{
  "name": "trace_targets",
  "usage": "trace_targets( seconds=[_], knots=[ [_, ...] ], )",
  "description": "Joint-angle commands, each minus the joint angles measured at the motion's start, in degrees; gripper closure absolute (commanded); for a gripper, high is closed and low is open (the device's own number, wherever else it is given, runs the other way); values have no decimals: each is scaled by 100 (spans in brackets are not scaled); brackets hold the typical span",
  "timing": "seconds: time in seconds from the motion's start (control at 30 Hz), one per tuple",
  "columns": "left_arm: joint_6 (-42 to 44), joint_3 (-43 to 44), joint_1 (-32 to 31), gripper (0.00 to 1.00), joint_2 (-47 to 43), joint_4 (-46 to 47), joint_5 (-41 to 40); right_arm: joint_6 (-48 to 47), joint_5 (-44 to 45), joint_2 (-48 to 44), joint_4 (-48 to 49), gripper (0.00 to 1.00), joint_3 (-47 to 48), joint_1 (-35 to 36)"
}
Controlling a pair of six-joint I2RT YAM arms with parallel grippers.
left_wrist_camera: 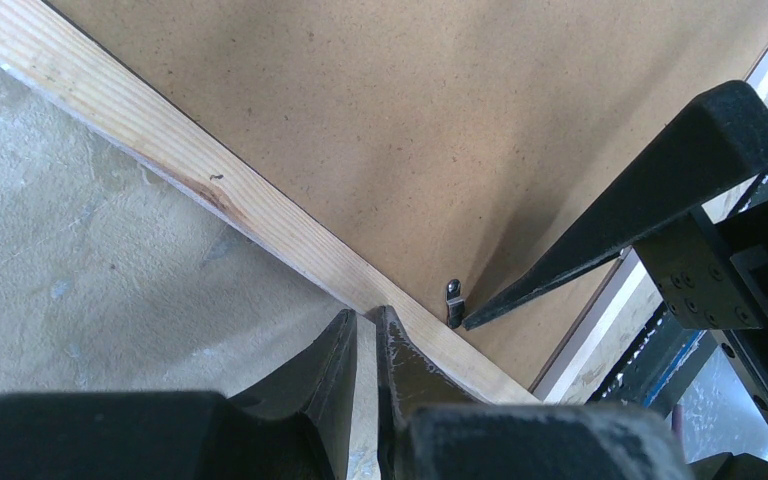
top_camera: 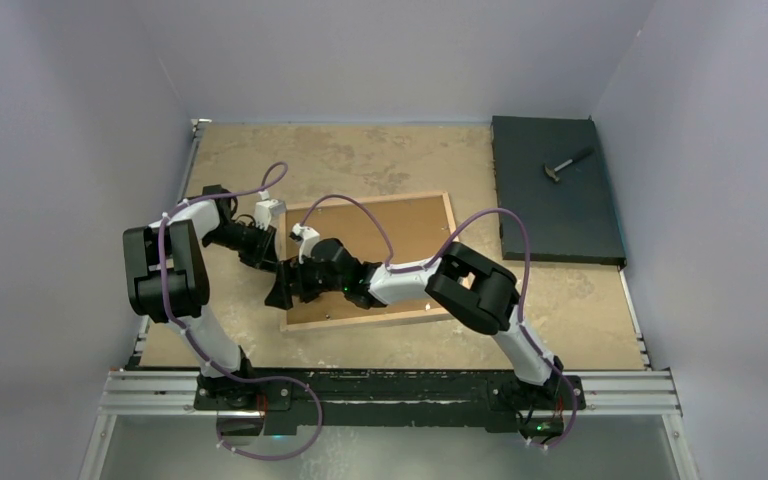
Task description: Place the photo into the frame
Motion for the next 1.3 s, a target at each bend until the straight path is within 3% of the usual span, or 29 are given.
trace_targets(
  seconds=[0.0, 0.8, 1.1, 1.27],
  knots=[
    [180, -122, -26, 91, -72, 77, 29, -151, 145, 140, -117, 16, 151, -10],
    [239, -121, -26, 92, -89, 21, 58, -200, 337, 263, 109, 18, 193, -99],
    [126, 3, -25, 92, -108, 46, -59, -539, 363, 157, 640, 19, 218, -101],
    [-41, 251, -17, 92, -36, 91, -323, -1041, -223, -389, 505, 15, 193, -145]
  ],
)
